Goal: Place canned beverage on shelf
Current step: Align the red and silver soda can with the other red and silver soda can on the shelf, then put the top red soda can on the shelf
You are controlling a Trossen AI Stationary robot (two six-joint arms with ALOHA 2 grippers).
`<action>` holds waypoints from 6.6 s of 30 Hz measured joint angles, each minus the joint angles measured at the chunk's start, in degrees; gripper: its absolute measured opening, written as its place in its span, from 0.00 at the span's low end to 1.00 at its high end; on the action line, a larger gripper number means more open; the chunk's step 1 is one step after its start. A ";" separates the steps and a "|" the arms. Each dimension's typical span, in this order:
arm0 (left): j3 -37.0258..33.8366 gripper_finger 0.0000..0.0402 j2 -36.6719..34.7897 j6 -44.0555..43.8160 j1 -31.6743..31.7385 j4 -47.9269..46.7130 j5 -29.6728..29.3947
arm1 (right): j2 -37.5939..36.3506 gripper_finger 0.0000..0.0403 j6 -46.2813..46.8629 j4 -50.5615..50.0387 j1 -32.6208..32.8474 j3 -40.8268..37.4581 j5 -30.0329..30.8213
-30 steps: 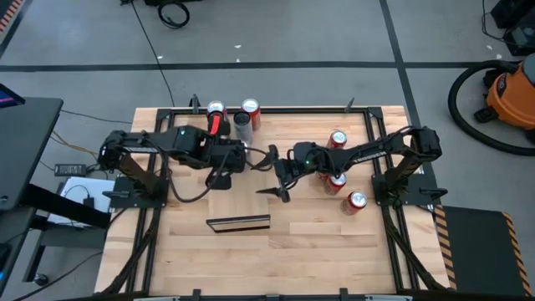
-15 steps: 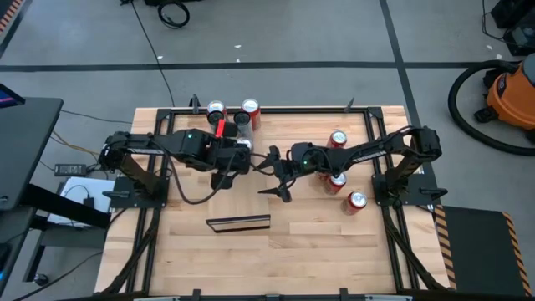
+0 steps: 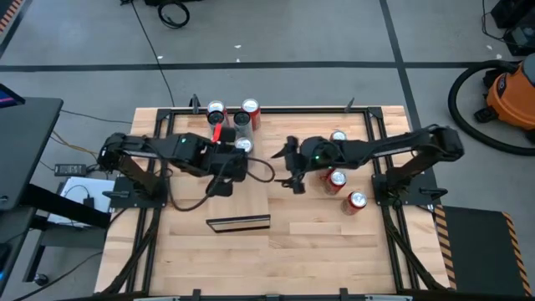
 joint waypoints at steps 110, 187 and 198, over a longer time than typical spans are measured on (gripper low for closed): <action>0.49 0.30 0.04 -9.45 0.48 6.48 -0.44 | 15.57 0.90 -12.28 -49.15 -0.19 18.99 -2.30; 0.49 0.30 0.02 -11.20 -0.89 5.56 3.23 | 3.13 0.92 17.65 5.83 1.28 -12.15 11.92; 0.49 0.30 0.02 -11.19 -0.77 5.58 3.21 | 3.13 0.87 17.58 8.62 -1.14 -13.45 7.22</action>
